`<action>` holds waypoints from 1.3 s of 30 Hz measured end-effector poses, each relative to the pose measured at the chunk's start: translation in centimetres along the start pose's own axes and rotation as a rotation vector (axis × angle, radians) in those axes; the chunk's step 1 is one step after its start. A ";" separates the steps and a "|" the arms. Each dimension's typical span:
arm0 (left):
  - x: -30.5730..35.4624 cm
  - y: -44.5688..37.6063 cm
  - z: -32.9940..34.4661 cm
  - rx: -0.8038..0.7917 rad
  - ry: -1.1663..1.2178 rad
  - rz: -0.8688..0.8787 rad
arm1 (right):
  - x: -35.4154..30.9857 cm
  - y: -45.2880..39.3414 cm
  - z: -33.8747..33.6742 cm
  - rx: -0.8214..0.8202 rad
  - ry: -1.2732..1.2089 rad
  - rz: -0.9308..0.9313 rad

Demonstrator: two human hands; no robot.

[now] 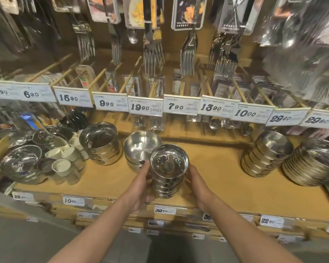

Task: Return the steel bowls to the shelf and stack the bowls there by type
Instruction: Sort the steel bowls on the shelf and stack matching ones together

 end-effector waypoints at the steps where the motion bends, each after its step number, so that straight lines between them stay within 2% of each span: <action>1: 0.0 -0.4 0.0 -0.003 0.001 0.001 | 0.3 -0.4 -0.1 -0.013 -0.021 -0.003; 5: 0.4 -1.9 0.5 -0.019 0.003 0.015 | 0.5 -0.8 -0.7 -0.044 -0.124 -0.046; 16: 3.1 -6.8 8.2 -0.141 -0.093 0.052 | -1.5 -1.9 -8.4 0.090 -0.200 -0.099; 22: 5.3 -10.0 11.5 -0.118 -0.121 0.074 | -4.2 -3.6 -11.0 0.110 -0.211 -0.130; 39: 5.8 -12.6 11.8 -0.076 -0.159 0.066 | -5.3 -5.4 -11.2 0.054 -0.156 -0.185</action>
Point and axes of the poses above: each hand's wrist, its own y-axis away from the middle knuckle, its own z-axis out of the palm, x = y × z, the point moved 2 cm from there along -y, towards the middle knuckle, and after that the axes turned 6 degrees about -y, right-handed, at the moved point
